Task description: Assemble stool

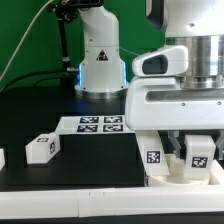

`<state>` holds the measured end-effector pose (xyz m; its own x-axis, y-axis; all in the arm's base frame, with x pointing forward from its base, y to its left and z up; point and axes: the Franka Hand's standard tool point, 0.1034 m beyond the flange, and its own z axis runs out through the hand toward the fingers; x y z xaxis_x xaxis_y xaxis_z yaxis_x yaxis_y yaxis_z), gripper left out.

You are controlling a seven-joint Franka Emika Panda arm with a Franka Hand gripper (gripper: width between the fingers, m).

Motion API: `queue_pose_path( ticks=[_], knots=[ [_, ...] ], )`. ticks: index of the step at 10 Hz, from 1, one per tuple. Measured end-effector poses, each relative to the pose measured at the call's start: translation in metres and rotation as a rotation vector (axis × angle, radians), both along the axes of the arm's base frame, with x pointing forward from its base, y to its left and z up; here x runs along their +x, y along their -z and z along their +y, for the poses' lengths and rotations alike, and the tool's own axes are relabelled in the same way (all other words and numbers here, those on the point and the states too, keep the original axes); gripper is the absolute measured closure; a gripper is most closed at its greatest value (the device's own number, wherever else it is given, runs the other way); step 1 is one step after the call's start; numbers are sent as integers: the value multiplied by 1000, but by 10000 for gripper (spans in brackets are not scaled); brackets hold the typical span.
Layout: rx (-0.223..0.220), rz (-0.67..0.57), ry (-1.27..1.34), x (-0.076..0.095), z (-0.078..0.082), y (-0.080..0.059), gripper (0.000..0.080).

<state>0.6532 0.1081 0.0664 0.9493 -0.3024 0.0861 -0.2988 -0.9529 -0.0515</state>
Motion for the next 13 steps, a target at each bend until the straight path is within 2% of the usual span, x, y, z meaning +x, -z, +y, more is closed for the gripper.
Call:
queue_pose_path(
  ticks=[3,4,5,10,13],
  knots=[
    [32,17,421,-1,-6,2,465],
    [63,26,615,-3,-9,3,464],
    [122,42,795,-4,-14,3,462],
    [153,69,1095,-7,-15,4,462],
    [282,140,1653,-10,-13,5,462]
  ],
)
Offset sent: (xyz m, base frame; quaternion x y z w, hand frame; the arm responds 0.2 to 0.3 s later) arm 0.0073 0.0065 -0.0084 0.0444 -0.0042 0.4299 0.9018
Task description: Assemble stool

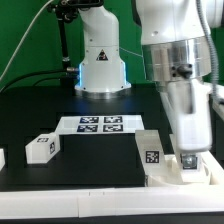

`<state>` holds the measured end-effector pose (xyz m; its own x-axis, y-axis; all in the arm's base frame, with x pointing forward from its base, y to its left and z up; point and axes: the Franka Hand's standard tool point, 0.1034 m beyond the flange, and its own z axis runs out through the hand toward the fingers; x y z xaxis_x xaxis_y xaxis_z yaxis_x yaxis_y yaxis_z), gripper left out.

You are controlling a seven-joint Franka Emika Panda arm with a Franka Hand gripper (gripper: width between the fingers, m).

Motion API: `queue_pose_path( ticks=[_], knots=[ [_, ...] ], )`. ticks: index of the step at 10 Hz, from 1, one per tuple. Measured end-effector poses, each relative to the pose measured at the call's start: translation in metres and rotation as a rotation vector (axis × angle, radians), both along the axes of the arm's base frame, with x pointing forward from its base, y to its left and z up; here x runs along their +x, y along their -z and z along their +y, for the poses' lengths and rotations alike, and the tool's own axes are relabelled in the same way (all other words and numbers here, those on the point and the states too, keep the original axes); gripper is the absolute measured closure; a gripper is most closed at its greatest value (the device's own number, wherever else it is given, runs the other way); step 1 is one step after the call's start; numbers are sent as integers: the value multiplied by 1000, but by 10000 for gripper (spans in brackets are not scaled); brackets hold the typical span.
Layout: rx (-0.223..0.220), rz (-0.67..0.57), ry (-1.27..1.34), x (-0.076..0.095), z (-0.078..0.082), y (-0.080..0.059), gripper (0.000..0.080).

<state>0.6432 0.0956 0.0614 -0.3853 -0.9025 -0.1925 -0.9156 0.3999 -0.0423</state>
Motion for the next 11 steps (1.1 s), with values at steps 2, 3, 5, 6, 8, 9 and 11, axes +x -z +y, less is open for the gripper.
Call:
queue_pose_path(
  ticks=[2,3,5,6,8,9,11],
  knots=[
    [27,14,196,0,1,0,462],
    [31,16,202,-1,0,0,462],
    [29,13,178,-1,1,1,410],
    [23,7,135,-1,1,1,248],
    [15,-13,-39,-4,17,-6,170],
    [-1,-81,-209,-1,29,-22,156],
    [-28,-130,-440,-2,39,-39,151]
  ],
)
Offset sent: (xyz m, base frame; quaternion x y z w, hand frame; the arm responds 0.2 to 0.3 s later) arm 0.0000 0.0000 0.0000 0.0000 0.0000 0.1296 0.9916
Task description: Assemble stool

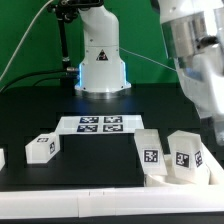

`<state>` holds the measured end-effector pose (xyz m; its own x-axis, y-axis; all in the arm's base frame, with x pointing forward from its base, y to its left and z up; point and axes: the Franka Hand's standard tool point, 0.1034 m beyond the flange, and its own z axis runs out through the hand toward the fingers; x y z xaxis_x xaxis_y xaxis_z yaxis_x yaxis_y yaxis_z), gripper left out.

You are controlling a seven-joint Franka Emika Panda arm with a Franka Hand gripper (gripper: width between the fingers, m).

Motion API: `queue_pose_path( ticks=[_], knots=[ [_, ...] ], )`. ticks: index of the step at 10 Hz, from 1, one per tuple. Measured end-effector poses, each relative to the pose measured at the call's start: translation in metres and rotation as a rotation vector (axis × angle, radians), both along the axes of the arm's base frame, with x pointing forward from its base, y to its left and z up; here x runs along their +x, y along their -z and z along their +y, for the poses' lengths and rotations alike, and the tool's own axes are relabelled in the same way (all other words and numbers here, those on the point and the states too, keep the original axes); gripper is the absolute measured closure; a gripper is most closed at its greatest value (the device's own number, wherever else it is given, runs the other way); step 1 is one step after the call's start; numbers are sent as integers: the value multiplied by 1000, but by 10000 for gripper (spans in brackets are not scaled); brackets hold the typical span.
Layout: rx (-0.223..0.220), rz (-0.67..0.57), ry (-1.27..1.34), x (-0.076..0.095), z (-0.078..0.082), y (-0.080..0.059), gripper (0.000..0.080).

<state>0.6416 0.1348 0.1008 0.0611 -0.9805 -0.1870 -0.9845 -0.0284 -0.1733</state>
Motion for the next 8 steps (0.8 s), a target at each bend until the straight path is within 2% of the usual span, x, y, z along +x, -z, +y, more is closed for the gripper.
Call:
queue_pose_path(
  ticks=[4,6,8],
  knots=[
    [-67,-46,-298,0,-3,1,150],
    [-132,-88,-688,6,-9,-12,150],
    [-153,-117,-904,5,-9,-12,150]
  ],
)
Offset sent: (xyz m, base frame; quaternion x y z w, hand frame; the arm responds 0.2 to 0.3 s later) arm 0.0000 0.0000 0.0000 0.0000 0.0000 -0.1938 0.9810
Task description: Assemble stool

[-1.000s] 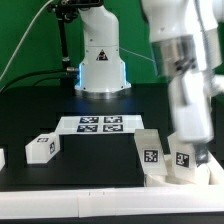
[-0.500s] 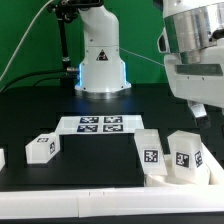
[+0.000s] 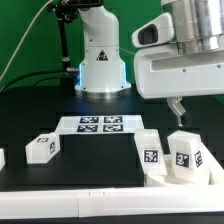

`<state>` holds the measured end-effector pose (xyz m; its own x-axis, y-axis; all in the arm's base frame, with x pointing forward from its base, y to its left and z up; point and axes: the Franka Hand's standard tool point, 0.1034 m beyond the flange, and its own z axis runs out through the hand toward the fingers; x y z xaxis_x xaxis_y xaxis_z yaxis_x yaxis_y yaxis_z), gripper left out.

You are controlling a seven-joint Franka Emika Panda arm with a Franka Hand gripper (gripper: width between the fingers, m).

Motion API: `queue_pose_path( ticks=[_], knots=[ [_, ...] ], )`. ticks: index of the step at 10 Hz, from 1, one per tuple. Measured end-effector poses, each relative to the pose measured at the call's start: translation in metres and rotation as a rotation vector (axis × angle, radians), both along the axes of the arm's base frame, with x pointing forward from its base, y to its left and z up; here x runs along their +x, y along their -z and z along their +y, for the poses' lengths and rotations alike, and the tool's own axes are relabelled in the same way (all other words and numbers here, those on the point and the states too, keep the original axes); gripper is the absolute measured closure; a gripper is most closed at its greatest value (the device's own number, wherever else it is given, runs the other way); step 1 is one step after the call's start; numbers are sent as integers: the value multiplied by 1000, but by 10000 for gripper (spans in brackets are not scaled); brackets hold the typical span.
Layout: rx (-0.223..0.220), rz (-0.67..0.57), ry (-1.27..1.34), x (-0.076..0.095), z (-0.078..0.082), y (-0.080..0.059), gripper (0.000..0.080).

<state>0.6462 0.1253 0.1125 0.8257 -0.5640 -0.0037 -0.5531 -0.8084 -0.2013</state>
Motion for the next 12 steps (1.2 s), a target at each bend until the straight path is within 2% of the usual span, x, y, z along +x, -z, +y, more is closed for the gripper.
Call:
queue_pose_path(
  ticks=[1,3,6,11,12],
  knots=[
    [-4,-6,-19,1,-1,0,150],
    [-41,-36,-207,1,-5,0,150],
    [-148,-61,-759,-2,-7,7,150],
    [-190,-80,-1003,-2,-17,9,150],
    [-227,-95,-1124,-2,-19,18,150]
  ],
)
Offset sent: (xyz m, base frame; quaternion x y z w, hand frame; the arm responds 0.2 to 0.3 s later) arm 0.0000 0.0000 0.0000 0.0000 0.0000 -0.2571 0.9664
